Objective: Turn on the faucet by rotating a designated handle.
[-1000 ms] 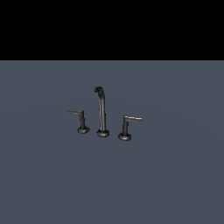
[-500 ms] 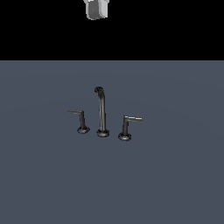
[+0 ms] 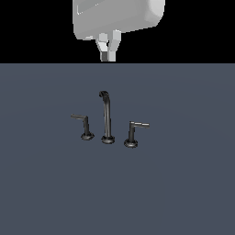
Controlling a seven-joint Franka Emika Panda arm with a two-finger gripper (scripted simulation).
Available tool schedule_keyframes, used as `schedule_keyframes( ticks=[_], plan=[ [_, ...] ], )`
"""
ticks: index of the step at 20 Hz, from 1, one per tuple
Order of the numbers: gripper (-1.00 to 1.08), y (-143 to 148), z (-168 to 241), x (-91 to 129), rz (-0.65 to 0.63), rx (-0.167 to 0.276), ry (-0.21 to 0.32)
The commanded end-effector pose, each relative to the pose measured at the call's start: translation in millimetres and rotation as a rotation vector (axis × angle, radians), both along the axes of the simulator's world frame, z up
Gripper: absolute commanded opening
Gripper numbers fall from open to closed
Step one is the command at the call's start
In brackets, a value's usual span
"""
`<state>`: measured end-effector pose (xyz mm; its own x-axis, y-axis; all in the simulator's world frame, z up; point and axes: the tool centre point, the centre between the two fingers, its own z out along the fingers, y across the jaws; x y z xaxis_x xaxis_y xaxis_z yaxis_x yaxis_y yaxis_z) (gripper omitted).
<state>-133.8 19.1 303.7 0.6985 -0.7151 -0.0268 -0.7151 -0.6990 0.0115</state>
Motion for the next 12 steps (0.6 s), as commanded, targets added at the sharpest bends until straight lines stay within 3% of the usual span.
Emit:
schedule_keyframes(
  ticks=[1,12],
  plan=[
    [-1.0,-3,-15,11,-0.069,-0.001,-0.002],
    [-1.0,-25,-77,56,-0.362,-0.006,-0.007]
  ],
)
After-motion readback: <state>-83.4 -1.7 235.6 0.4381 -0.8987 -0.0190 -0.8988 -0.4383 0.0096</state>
